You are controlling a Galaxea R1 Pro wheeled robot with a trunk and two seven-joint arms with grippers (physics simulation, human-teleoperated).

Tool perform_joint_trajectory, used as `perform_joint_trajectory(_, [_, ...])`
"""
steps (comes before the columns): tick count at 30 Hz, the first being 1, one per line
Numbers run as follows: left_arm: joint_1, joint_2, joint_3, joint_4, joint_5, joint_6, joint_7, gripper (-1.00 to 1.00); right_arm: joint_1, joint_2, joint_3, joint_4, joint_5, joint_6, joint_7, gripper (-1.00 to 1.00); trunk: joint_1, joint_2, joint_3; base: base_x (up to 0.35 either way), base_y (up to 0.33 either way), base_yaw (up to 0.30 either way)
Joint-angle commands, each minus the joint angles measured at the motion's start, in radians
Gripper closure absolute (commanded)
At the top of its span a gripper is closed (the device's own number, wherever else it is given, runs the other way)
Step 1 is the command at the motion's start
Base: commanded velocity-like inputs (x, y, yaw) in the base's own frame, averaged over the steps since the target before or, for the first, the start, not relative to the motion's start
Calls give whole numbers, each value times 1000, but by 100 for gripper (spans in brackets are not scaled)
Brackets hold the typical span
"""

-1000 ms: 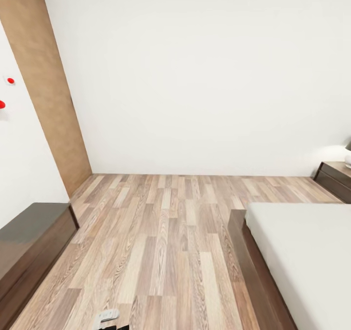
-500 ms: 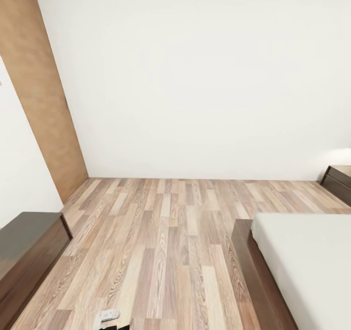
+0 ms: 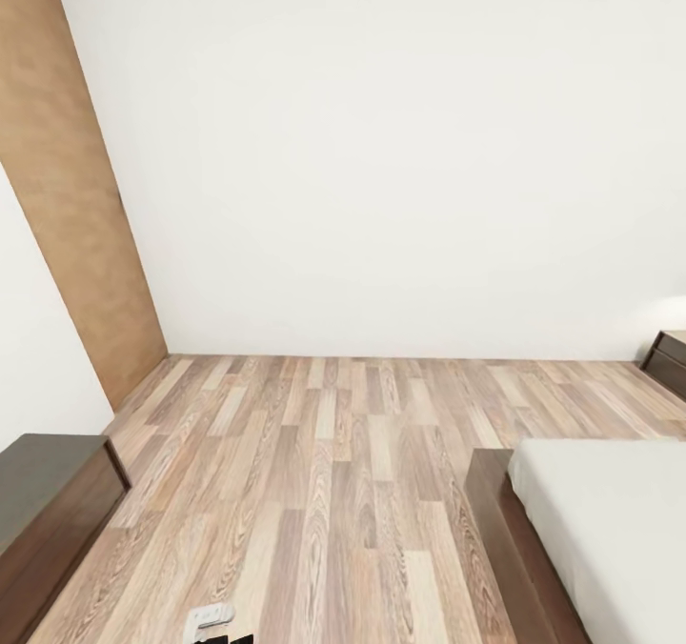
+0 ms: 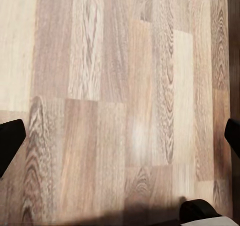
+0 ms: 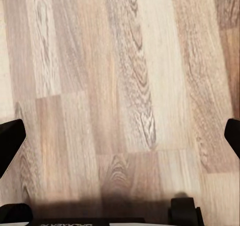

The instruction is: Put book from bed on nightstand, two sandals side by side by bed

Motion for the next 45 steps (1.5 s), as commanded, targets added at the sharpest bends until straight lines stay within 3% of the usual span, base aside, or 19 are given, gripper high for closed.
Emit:
perform_joint_trajectory(1, [-1, 0, 1, 2, 4, -2, -4, -100, -2, -1, -2, 5, -8, -6, 6, -100, 1, -1, -1, 292, 73, 0])
perform_joint_trajectory(45, [-1, 0, 1, 2, 4, -2, -4, -100, -2, -1, -2, 5, -8, -6, 6, -100, 1, -1, -1, 320, 8, 0])
